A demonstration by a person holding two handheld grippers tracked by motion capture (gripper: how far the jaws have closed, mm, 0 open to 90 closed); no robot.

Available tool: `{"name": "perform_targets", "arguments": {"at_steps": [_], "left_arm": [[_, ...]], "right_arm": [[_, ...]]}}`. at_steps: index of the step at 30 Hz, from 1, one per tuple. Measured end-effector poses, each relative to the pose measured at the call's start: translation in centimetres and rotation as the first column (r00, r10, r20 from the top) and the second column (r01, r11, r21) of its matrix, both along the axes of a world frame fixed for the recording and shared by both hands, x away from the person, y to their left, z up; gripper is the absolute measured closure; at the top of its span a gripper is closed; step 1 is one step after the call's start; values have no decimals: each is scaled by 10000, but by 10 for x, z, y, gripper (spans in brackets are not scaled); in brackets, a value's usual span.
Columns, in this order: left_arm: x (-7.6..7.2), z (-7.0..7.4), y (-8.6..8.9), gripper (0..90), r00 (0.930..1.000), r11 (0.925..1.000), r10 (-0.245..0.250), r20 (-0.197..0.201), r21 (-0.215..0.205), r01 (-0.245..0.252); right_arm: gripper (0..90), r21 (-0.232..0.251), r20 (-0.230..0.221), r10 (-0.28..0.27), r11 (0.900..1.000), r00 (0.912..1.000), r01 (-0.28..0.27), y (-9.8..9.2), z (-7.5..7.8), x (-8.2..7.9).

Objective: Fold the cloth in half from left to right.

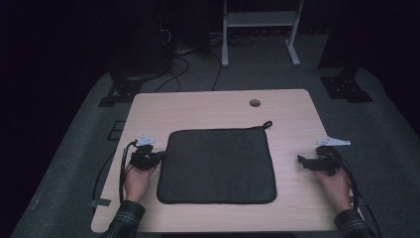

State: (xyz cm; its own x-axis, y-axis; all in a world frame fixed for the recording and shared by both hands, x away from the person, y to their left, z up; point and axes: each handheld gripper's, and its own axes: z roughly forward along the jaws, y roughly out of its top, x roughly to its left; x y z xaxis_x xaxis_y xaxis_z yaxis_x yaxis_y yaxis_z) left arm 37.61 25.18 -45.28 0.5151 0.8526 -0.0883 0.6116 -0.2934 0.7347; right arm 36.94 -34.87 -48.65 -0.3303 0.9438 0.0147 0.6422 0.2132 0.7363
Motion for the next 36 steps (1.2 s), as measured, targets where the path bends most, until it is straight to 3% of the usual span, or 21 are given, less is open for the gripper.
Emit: {"name": "perform_targets", "arguments": {"at_steps": [5, 8, 10, 13, 19, 20, 24, 31, 36], "left_arm": [[-3, 3, 18, 869, 9991, 9991, 417, 9, 55, -417], [-5, 5, 25, 869, 9992, 9967, 406, 12, -699, -405], [-5, 7, 25, 869, 9995, 9965, 312, 77, -776, -305], [-7, 13, 22, 869, 9996, 9912, 125, 256, -1319, -90], [-5, 26, 9, 868, 9980, 9805, -392, 495, -1906, 480], [-3, 29, 2, 868, 9968, 9757, -558, 572, -2086, 666], [1, 32, -8, 868, 9946, 9738, -797, 666, -2079, 920], [7, 35, -32, 868, 9883, 9639, -1339, 724, -2223, 1469], [12, 38, -48, 868, 9821, 9511, -1712, 781, -2469, 1854]], "right_arm": [[139, 3, -11, 0, 10000, 10000, 0, 0, 0, 0], [139, 4, -10, 0, 10000, 10000, 0, 0, 0, 0], [139, 5, -10, 0, 10000, 10000, 0, 0, 0, 0], [139, 7, -11, 0, 10000, 10000, 0, 0, 0, 0], [139, 7, -12, -1, 10000, 10000, 1, 0, 0, 0], [139, 2, -12, 0, 10000, 10000, 0, 0, 0, 0], [139, 1, -10, 2, 10000, 10000, -2, 0, 0, 0], [139, -5, -2, 6, 10000, 10000, -6, 0, 0, 0], [139, 0, -10, 2, 10000, 10000, -2, 0, 0, 0]]}}
